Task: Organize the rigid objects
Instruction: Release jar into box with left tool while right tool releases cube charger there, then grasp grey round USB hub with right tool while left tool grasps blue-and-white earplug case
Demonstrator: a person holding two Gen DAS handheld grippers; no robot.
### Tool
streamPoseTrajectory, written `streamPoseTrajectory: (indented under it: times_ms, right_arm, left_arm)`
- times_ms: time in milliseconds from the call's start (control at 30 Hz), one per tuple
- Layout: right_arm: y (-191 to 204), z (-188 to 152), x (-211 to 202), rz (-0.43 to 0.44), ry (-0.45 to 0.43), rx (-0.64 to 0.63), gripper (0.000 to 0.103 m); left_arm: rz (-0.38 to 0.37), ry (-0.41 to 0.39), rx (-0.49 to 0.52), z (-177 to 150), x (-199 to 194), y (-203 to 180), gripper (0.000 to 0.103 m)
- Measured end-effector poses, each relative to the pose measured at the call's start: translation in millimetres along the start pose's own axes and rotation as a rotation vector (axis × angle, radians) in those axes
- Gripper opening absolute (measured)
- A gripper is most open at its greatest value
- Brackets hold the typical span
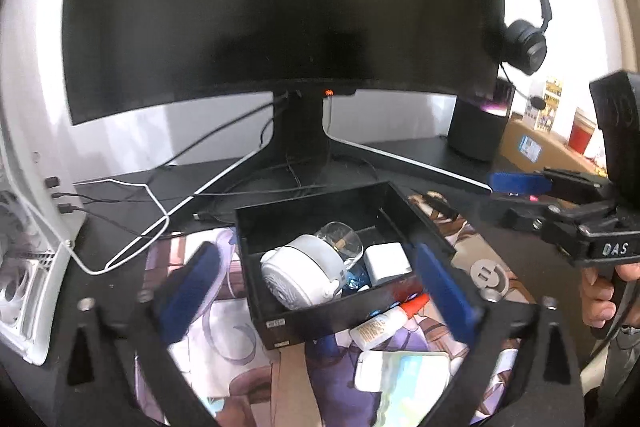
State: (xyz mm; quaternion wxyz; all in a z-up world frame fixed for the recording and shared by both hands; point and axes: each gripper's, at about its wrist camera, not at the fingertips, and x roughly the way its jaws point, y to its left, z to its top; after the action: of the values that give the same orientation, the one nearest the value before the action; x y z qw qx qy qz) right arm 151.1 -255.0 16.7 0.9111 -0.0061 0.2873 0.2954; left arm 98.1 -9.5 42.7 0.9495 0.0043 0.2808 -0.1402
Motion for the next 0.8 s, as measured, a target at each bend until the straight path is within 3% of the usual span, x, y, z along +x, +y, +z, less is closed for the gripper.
streamPoseTrajectory:
  times_ms: [67, 167, 333, 433, 633, 800]
  right_arm:
    - [-1.1, -5.5, -11.4, 0.001, -0.015, 0.013, 0.089]
    - [-0.5, -14.4, -24.3, -0.031, -0.023, 0.029, 0.1]
    - [2.0, -25.6, -30.4, -0.142, 0.05, -0.013, 0.102]
    - [0.3, -36.1, -33.2, -0.146, 0.062, -0.02, 0.102]
    - [-15.4, -61.0, -33.4, -0.073, 0.083, 0.001, 0.102]
    - [-37.0, -69.9, -28.7, -0.134, 0.088, 0.057, 0.102]
  left_arm:
    - [0.022, -0.009, -0.001, -1.5, -5.7, -1.2, 0.103]
    - [0.07, -0.015, 0.024, -7.4, -12.9, -7.9, 0.103]
    - [0.11, 0.019, 0.067, -20.7, -13.8, -21.7, 0.103]
    - [0.114, 0.038, 0.104, -29.9, -11.9, -34.0, 0.103]
    - [0.014, 0.084, 0.095, -44.8, -10.4, -47.6, 0.103]
    - [-0.025, 0.149, 0.089, -56.9, -2.5, -55.5, 0.103]
